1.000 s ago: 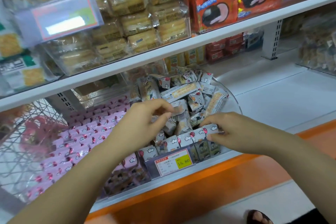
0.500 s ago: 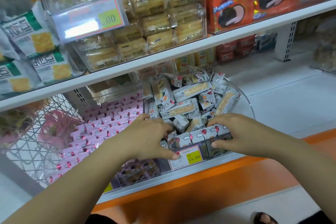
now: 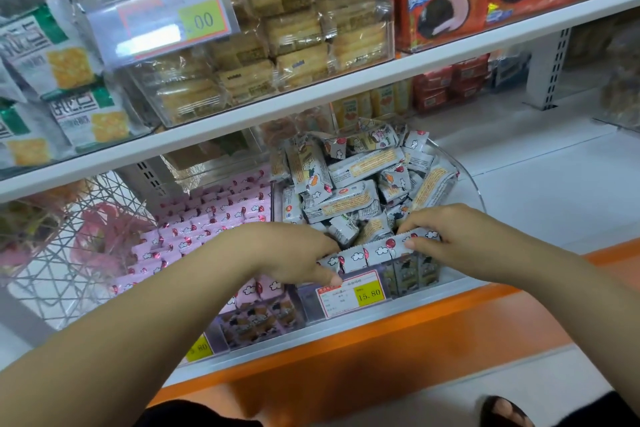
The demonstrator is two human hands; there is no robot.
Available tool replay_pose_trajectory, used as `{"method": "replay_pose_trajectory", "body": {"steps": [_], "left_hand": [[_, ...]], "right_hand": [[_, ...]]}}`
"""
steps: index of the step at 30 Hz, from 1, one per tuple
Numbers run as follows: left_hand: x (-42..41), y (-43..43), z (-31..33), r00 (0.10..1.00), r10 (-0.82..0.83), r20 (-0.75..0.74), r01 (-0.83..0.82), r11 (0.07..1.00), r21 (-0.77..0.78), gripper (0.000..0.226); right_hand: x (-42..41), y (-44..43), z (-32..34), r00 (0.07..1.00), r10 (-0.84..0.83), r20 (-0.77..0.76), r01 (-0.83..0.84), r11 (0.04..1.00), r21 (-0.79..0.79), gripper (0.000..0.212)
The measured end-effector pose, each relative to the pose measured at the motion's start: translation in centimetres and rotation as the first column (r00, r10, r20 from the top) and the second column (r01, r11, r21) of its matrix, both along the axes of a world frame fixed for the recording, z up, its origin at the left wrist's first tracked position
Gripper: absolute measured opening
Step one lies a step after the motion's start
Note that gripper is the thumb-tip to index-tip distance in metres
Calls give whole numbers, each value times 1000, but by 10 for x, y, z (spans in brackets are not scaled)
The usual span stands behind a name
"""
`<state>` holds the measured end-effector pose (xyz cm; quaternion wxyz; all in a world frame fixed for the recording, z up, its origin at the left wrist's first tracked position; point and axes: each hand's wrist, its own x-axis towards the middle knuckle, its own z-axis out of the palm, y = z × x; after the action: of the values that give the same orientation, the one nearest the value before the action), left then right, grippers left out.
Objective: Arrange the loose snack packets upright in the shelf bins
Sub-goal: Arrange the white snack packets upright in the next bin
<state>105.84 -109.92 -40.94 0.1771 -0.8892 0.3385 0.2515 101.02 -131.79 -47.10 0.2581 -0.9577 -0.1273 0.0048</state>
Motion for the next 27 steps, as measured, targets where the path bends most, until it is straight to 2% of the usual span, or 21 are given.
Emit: {"method": "replay_pose_trajectory", "body": {"steps": [2,8,13,17,21,24,27], "left_hand": [[2,-5,3,998,31,-55,-29,999,41,67],[8,-19,2,994,44,-97,-30,988,150,83],[13,-17,-2,993,52,-108,-40,993,110,81],[14,-15,-2,992,74,-103,-67,995,72,79],[4,-14,1,999,37,-37,-33,996,85,73],[-4,-9,7,998,-2,66,-4,996,94,66],[-11,-5,26,986,57,155,-49,997,-56,50]], "right_hand": [[0,1,-1,1000,5,17,-5,1000,11,9],[0,3,-3,999,-14,50,13,1000,29,11],[0,0,2,998,-30,55,23,993,120,12],[4,5,-2,999,4,48,-6,999,37,10],[4,7,0,1000,12,29,-12,1000,9,12],[-1,8,-1,999,9,52,-8,1000,-6,5],[-4,7,-1,996,-1,91,-1,1000,20,9]]}}
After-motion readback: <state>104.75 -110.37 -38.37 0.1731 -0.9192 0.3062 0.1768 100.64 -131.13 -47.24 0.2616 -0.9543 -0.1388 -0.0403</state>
